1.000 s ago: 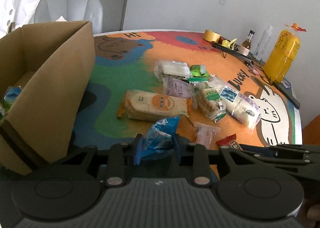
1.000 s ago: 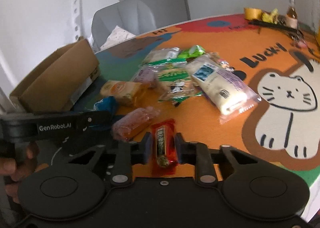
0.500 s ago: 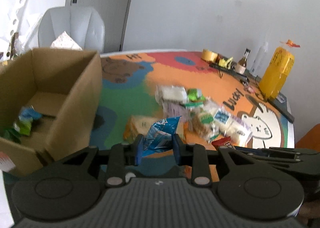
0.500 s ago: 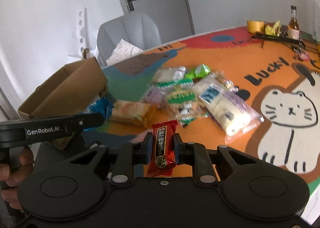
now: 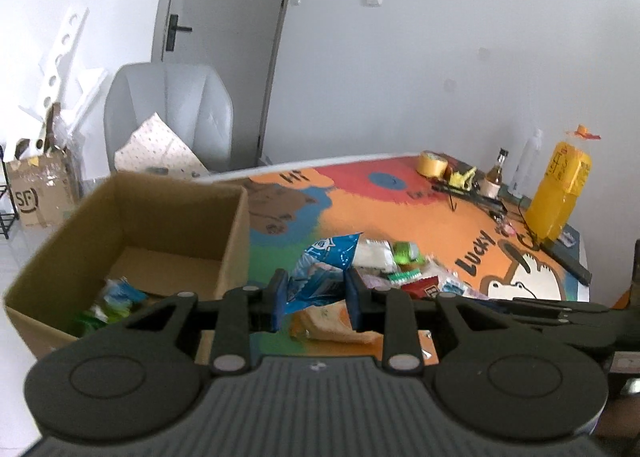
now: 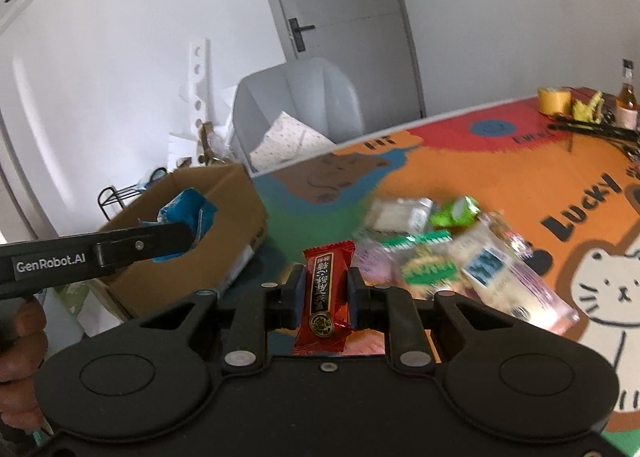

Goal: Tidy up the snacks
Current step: 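Carry blue bag and red bar into the cardboard box and release both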

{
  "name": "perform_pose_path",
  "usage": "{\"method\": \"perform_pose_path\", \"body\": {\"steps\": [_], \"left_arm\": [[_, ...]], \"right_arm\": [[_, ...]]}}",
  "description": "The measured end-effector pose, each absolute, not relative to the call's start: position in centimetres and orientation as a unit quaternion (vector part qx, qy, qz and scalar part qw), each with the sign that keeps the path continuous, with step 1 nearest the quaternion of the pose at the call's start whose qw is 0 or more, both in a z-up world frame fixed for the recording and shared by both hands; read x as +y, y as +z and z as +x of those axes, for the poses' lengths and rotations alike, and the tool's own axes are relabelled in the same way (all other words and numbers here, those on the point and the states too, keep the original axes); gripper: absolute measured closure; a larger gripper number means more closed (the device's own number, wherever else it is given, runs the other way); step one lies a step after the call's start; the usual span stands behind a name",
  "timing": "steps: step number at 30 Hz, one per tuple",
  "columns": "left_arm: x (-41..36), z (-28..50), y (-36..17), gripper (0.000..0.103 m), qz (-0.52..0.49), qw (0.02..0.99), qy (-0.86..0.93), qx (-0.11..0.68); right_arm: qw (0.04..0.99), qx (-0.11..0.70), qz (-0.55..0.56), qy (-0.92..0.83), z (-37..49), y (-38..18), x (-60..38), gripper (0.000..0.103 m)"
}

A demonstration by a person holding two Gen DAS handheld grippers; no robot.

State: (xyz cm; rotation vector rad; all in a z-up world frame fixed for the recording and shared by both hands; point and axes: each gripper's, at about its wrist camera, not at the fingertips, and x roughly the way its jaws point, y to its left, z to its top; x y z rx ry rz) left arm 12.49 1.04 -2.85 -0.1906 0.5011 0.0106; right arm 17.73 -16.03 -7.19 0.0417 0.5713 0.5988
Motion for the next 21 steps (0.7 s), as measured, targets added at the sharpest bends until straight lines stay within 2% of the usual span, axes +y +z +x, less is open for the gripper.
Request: {"method": "perform_pose_path", "body": {"steps": [21], "left_arm": [[8.4,9.5,-1.4,0.074,-0.117,0.964,0.085,0.221]], "right_arm": [[0.904,0.257,-0.002,0.341,18.5,-5.5,-9.3,0.083]]}}
